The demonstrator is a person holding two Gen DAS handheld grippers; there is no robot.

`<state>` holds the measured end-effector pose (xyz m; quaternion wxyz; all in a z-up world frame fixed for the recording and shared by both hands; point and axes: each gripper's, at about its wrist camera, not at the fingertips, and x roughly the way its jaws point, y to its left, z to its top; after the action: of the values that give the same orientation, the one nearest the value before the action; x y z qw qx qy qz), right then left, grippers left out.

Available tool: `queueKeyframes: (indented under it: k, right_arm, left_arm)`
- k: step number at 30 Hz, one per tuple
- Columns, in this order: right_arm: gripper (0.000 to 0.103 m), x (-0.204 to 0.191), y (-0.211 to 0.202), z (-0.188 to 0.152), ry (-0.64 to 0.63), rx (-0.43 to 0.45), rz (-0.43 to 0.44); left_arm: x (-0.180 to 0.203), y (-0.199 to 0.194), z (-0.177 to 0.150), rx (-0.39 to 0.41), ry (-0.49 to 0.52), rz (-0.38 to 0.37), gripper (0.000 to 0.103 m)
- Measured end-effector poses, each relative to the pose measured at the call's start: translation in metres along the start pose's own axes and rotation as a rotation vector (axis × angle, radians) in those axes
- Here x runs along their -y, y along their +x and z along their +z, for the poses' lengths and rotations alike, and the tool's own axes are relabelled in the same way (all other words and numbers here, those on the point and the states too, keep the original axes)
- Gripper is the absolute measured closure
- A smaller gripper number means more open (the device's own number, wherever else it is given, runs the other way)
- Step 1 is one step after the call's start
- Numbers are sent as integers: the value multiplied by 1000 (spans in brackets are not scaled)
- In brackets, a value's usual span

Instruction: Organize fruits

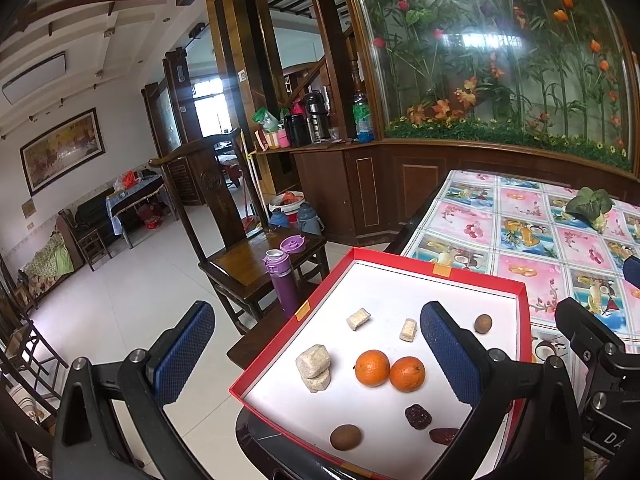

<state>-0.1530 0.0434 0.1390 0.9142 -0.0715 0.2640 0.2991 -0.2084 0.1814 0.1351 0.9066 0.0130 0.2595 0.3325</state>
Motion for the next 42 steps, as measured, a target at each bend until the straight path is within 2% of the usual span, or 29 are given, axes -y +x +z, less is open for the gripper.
queueKeyframes:
  k: [42]
  right_arm:
    - [7,3,1,0,4,0,1]
  left_arm:
    - [-1,-2,-3,-6,2,-3,0]
